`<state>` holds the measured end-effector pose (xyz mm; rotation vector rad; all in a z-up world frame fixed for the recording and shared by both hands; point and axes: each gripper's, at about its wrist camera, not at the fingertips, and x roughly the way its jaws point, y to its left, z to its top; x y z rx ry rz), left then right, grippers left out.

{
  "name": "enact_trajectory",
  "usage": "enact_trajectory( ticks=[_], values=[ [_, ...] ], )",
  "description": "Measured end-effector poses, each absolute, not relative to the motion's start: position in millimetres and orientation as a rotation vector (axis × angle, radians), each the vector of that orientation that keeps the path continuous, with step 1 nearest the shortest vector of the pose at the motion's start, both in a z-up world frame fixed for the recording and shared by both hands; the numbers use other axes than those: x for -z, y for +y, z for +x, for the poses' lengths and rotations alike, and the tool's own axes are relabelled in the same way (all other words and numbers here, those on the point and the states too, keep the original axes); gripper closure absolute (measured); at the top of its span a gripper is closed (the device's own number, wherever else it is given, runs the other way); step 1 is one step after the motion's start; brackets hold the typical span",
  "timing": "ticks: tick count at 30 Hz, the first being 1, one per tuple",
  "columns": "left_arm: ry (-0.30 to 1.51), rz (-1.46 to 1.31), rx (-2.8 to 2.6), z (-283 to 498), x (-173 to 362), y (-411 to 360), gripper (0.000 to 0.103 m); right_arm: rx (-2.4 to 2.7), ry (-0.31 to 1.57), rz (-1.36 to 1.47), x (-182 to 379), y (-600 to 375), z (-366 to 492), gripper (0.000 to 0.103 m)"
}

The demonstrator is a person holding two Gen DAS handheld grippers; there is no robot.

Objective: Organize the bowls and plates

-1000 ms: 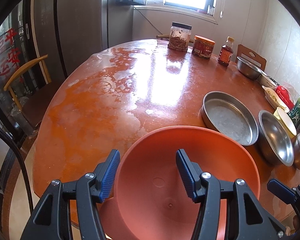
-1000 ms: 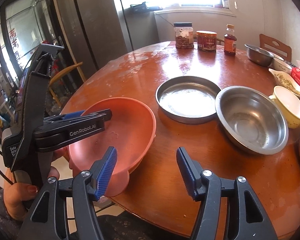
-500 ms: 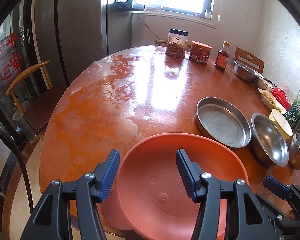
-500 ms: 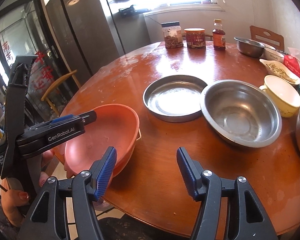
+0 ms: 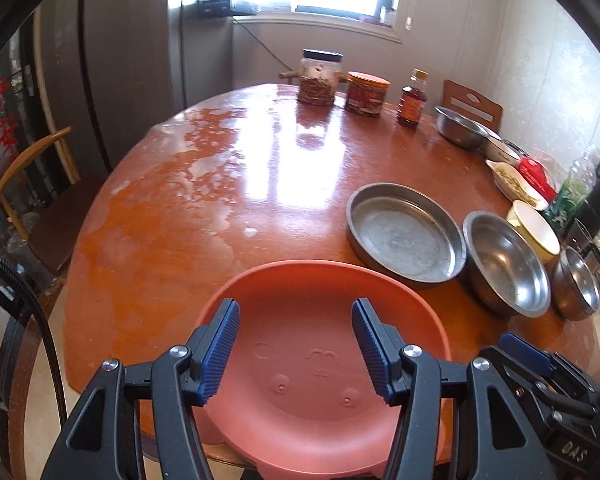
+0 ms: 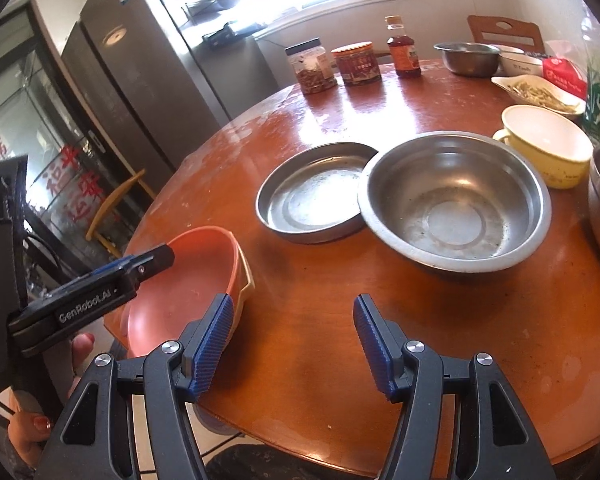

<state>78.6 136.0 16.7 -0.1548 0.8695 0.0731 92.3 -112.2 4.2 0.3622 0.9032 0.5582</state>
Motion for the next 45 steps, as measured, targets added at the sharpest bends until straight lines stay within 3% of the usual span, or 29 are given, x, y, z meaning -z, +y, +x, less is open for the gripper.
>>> enact_trajectory(
  ticks=[12,35,38,43,45],
  values=[
    [0.938,-0.084,0.009,126,-33,136,0.045,-0.550,0.963,0.444,3,-105,120,0.039],
    [1.152,-0.053,0.191,233,1,116,0.045,-0.493,1.027,0.536,18,-94,160,0.039],
    [1.178,-0.045,0.195,242,9,112,0.053,-0.487,1.031,0.536,19,-92,163,0.039],
    [1.219,-0.031,0.191,249,21,109,0.079,-0.479,1.034,0.536,20,-91,168,0.039],
    [1.226,-0.012,0.179,249,25,109,0.082,-0.480,1.033,0.535,20,-90,169,0.039]
  ],
)
